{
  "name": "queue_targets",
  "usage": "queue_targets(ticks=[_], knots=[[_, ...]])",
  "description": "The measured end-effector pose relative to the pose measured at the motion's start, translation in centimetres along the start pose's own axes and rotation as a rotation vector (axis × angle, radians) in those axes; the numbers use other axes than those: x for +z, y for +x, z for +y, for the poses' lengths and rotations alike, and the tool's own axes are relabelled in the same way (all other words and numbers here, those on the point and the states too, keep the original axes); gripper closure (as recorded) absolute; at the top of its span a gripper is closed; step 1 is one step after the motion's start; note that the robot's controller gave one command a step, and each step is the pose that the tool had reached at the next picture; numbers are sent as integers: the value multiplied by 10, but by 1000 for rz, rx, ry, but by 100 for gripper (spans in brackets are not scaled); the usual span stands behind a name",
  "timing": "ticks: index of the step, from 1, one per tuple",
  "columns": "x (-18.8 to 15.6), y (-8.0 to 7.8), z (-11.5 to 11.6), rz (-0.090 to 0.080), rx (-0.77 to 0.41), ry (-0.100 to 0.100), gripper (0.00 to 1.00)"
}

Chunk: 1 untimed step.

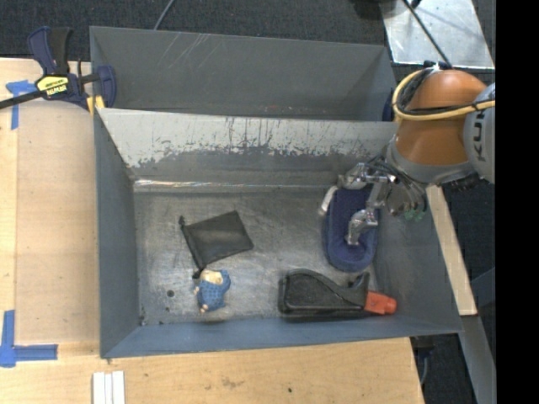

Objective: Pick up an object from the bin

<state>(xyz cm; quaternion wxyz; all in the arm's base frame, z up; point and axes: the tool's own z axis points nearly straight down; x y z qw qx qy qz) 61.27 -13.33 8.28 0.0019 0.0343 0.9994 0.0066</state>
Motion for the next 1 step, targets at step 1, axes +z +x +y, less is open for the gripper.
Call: queue_targets(ticks=[1], knots=[[-138, 17, -10, -6, -319, 16, 100]])
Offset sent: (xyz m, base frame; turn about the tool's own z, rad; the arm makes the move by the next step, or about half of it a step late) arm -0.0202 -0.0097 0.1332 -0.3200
